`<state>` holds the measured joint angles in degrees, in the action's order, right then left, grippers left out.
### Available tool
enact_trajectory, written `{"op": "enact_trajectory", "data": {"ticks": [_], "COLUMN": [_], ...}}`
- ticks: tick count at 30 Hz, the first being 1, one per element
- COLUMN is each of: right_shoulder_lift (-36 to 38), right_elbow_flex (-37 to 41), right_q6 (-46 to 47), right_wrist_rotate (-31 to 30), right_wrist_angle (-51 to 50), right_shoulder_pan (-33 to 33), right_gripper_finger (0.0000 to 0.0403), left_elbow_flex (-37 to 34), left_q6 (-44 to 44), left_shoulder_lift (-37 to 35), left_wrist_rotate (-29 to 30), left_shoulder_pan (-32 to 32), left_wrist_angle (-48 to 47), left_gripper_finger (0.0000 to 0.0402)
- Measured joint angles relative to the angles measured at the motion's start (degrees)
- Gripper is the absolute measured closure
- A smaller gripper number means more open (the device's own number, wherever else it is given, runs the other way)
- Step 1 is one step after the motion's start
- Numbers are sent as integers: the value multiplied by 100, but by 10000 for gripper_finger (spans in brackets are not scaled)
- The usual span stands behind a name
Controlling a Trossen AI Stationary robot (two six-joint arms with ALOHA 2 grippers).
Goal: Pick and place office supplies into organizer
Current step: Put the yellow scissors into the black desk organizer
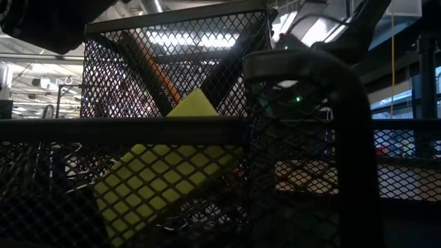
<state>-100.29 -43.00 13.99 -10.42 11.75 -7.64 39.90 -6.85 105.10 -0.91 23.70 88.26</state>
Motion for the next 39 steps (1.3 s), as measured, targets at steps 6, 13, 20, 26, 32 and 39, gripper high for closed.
{"op": "enact_trajectory", "data": {"ticks": [6,13,20,26,32,39], "right_shoulder_lift": [0,0,0,0,0,79], "right_elbow_flex": [-7,-9,-9,-122,-562,-1285], "right_q6": [-879,-1437,-1583,-1821,-1949,-1902], "right_wrist_rotate": [14,11,678,2656,3167,3144], "right_wrist_angle": [1463,1910,1901,2003,1976,612], "right_shoulder_pan": [646,917,922,794,701,527], "right_gripper_finger": [382,382,382,382,382,382], "left_elbow_flex": [-2,-4,-3,-4,-4,-4], "left_q6": [-103,-140,-142,-142,-143,-144], "left_shoulder_lift": [-4,-4,-6,-9,-9,-11], "left_wrist_rotate": [662,890,892,886,881,886], "left_shoulder_pan": [-13,-15,-13,-13,-13,-13], "left_wrist_angle": [-333,-460,-469,-499,-499,-497], "left_gripper_finger": [376,376,372,376,375,375]}}
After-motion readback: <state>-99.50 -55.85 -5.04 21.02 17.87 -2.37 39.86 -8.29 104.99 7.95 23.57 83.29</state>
